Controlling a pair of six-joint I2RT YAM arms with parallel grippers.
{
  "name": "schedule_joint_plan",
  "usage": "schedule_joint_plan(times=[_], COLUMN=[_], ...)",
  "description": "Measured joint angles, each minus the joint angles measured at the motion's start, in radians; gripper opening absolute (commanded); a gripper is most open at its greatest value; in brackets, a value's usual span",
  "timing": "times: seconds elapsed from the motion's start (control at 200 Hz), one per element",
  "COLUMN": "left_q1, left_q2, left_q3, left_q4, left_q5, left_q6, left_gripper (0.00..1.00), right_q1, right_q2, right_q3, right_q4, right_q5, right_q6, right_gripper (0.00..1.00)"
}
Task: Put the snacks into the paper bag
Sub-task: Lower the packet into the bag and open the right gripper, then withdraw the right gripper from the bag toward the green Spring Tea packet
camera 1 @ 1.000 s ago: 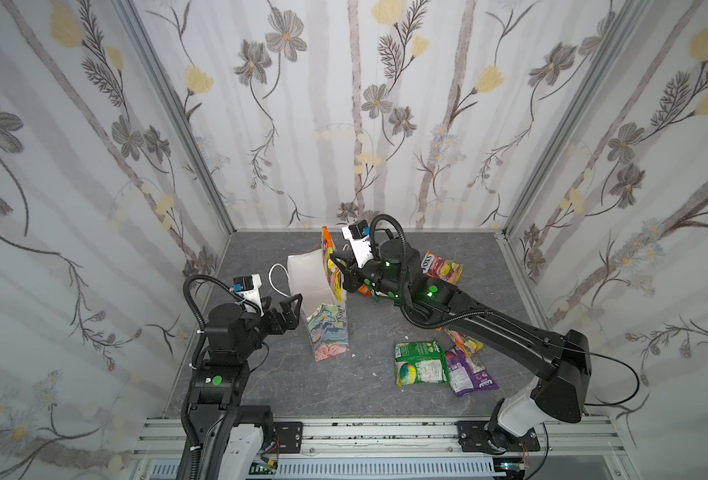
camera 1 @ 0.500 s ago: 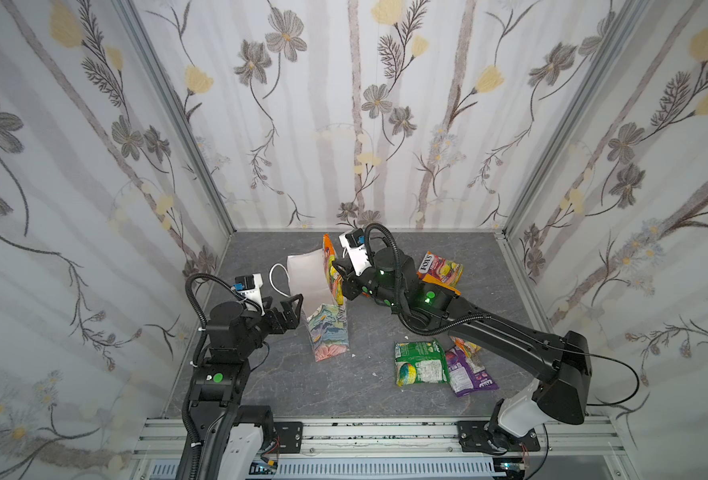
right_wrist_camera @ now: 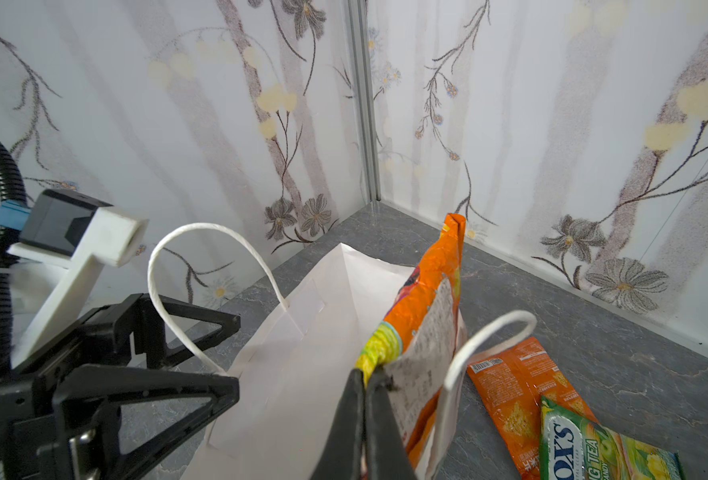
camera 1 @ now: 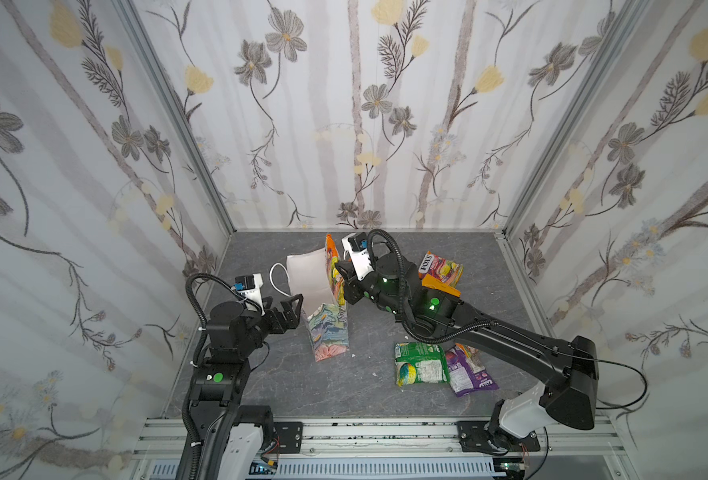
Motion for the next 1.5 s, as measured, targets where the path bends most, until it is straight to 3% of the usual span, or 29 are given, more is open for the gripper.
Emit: schedule_joint_plan(times=[0.45, 1.009, 1.319, 1.504], left_q1=[0.000, 0.000, 0.000, 0.000], left_q2=[0.002, 0.005, 0.002, 0.002], left_q3=[0.000, 0.000, 0.000, 0.000], left_q4=[0.000, 0.000, 0.000, 0.000], left_q5=[0.000, 0.000, 0.000, -0.001], left_q6=[0.000, 0.000, 0.000, 0.000], left_gripper=[1.00, 1.00, 1.00, 1.00], right_q1=[0.002, 0.005, 0.026, 0.032], right_q2=[0.031, 0.021, -0.121, -0.259], right_q3=[-0.002, 0.000, -0.037, -0.113], right_q4=[0.000, 0.005, -0.095, -0.236], right_q5=[0.032, 0.024, -0.005, 0.047], right_q6=[-0.010, -0.009, 0.018, 0.093], right_gripper=[0.13, 0.20, 0.28, 0.35])
